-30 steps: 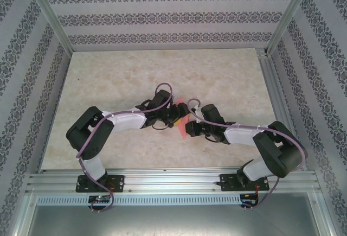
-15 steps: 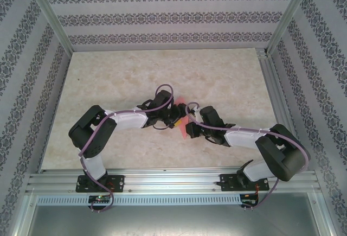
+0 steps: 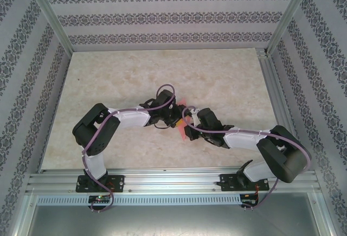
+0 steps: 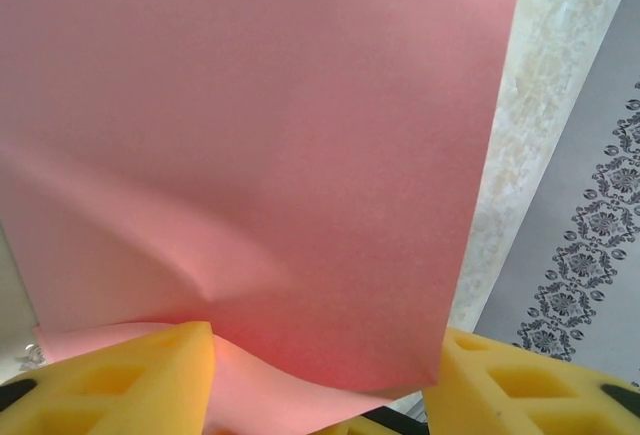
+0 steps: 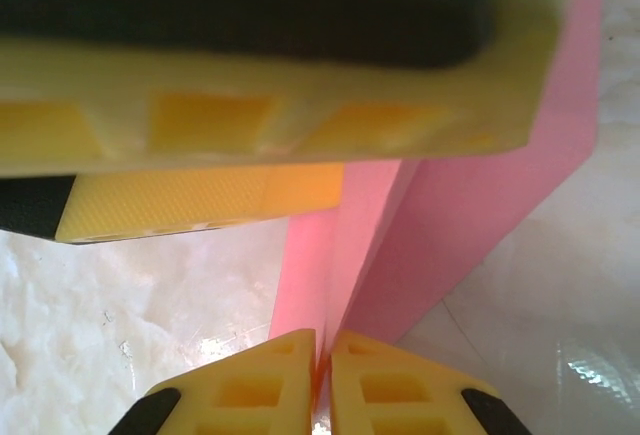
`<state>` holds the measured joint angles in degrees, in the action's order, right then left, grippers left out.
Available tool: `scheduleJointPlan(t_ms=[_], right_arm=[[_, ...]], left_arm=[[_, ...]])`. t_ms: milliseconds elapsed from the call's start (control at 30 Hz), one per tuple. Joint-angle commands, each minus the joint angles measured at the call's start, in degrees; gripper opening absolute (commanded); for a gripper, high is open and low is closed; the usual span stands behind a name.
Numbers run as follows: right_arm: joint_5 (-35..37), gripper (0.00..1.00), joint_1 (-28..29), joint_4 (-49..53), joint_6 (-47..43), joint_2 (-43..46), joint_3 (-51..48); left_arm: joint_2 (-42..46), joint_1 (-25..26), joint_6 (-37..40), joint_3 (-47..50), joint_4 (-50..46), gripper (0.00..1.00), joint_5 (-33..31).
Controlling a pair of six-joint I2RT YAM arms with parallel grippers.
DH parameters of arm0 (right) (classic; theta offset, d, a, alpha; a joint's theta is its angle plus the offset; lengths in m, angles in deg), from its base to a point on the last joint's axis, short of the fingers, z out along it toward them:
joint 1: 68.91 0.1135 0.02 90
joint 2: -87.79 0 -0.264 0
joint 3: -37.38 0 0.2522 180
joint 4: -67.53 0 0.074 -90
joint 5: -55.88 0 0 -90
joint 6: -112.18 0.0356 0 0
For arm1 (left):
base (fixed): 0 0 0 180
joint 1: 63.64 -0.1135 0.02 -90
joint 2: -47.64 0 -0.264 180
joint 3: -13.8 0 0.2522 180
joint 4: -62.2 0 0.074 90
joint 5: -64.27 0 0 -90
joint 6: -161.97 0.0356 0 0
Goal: Fold a paper plane with a square sheet of paper (pick it up from the middle)
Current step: Fold the wing for the fifth time at the center of the table.
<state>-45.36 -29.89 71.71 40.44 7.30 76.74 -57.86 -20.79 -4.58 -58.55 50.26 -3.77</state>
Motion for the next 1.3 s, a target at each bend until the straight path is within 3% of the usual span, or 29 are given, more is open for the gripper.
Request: scheduleJointPlan(t_ms=[0,100,200,567,733,1067,1267], right_arm=[[2.74,0.12,0.69,1.04,-1.73,1.21,0.63],[2.76,0.13,0.69,1.32,-1.91,1.15,0.6],[2.76,0.13,0.85,1.24,-2.0,1.15,0.5],[2.04,0.18,1.14,-0.92,-1.24,2.17,-0.63],[0.41,0.24,0.47,-3.77,1.08,3.73,-2.83],[-7.6,0.3,-4.48,-11.1,7.78,4.42,-5.65],[-10.26,0.32,-6.96,-11.78,11.04,5.41,-7.49]], left_arm=[[1.13,-0.31,1.55,-1.94,-2.15,0.66,-0.58],[2.45,-0.31,2.04,-2.03,-2.54,0.71,-0.71],[2.62,-0.28,1.46,-2.02,-2.48,0.71,-0.02],[3.1,-0.31,1.47,-1.77,-4.48,0.54,-0.28],[3.41,-0.31,1.84,-1.4,-5.05,0.52,-1.0],[3.54,-0.31,3.41,-1.86,-7.02,0.41,-1.44],[3.83,-0.29,5.81,-3.27,-9.44,0.28,-1.84]])
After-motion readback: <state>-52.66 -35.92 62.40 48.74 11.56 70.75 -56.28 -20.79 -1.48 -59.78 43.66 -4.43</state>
